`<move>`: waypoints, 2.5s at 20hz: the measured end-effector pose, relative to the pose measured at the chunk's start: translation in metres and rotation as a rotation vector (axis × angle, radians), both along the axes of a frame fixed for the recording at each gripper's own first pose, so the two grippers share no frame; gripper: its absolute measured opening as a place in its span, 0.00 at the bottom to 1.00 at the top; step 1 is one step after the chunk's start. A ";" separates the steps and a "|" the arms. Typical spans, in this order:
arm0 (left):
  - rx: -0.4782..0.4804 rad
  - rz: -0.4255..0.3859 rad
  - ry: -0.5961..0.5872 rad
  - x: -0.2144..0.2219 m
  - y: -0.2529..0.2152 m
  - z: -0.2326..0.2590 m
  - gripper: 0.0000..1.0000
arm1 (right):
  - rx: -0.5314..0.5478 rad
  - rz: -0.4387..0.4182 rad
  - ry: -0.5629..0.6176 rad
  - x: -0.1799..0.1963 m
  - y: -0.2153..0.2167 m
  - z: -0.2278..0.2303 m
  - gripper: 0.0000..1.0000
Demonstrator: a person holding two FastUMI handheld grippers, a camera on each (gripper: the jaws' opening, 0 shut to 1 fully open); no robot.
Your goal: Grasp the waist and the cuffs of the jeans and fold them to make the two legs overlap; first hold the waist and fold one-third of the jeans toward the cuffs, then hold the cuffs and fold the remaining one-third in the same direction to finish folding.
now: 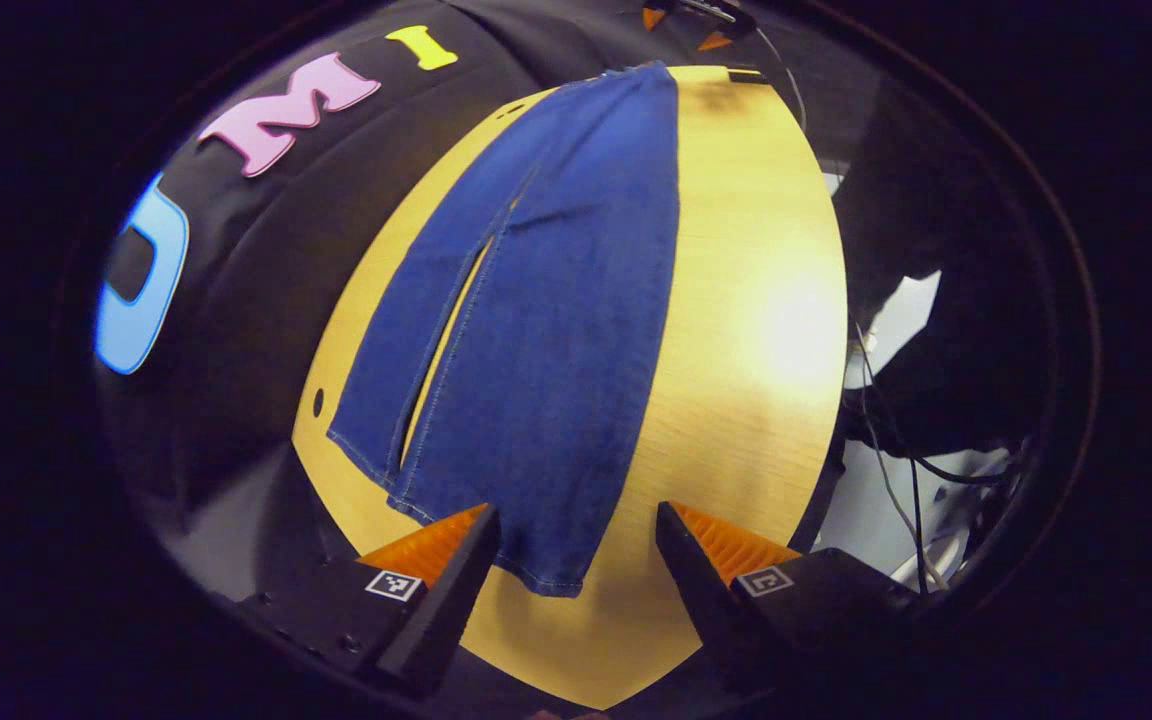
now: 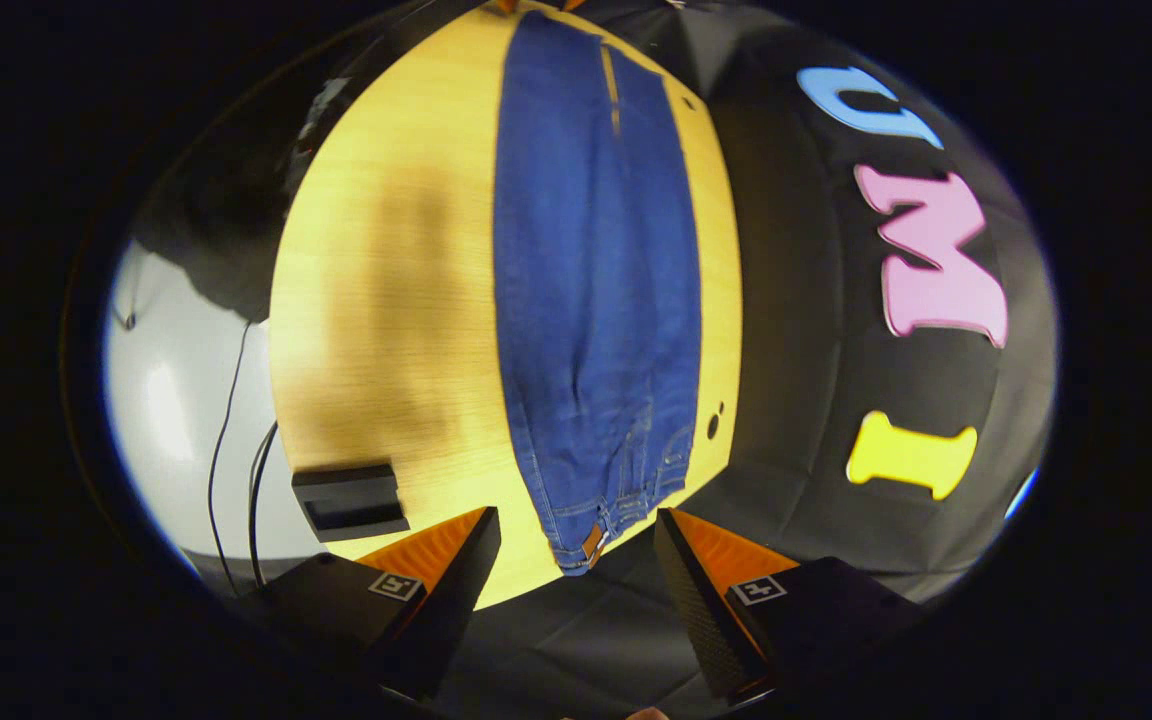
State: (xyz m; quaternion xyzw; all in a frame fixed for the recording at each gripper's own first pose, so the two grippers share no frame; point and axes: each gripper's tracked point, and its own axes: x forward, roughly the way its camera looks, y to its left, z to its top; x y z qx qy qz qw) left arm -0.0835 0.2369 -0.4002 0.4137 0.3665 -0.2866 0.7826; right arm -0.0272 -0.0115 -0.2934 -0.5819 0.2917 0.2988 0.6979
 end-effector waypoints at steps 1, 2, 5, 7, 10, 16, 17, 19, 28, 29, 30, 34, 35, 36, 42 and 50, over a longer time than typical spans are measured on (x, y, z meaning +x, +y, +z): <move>0.019 -0.049 0.019 0.000 -0.007 -0.004 0.98 | -0.049 0.080 0.022 0.005 0.000 -0.015 0.95; 0.037 -0.093 0.000 0.009 -0.012 -0.001 0.94 | -0.092 0.135 0.041 0.013 -0.006 -0.031 0.95; 0.071 -0.072 0.020 0.034 -0.011 -0.005 0.95 | -0.121 0.112 0.111 0.040 -0.037 -0.077 0.95; 0.084 -0.104 0.045 0.045 -0.015 -0.004 0.94 | -0.140 0.089 0.118 0.055 -0.053 -0.089 0.95; 0.115 -0.148 0.071 0.048 -0.017 -0.001 0.96 | -0.181 0.145 0.133 0.073 -0.062 -0.117 0.94; 0.101 -0.079 0.049 0.080 -0.015 -0.002 0.93 | -0.116 0.090 0.181 0.081 -0.066 -0.123 0.83; 0.102 -0.091 0.058 0.079 -0.013 -0.002 0.93 | -0.117 0.088 0.185 0.082 -0.065 -0.124 0.80; 0.088 -0.087 0.111 0.080 -0.016 -0.005 0.90 | -0.121 0.080 0.198 0.084 -0.065 -0.128 0.74; -0.150 0.174 0.296 0.080 -0.029 -0.005 0.07 | 0.126 -0.357 0.307 0.085 -0.064 -0.125 0.09; -0.179 0.195 0.342 0.080 -0.028 -0.001 0.07 | 0.217 -0.439 0.338 0.091 -0.065 -0.117 0.09; -0.206 0.207 0.373 0.079 -0.032 0.004 0.07 | 0.316 -0.526 0.369 0.097 -0.067 -0.106 0.09; -0.328 0.248 0.345 0.102 -0.025 0.044 0.07 | 0.556 -0.702 0.440 0.117 -0.067 -0.064 0.09; -0.380 0.262 0.321 0.114 -0.022 0.058 0.07 | 0.604 -0.732 0.450 0.125 -0.067 -0.054 0.09; -0.423 0.296 0.321 0.121 -0.019 0.071 0.07 | 0.640 -0.762 0.456 0.134 -0.070 -0.045 0.09; -0.661 0.612 0.401 0.219 0.044 0.109 0.07 | 0.874 -1.061 0.596 0.214 -0.077 -0.013 0.08; -0.410 0.830 0.341 0.268 0.069 0.091 0.46 | 0.914 -1.349 0.705 0.304 -0.055 -0.105 0.09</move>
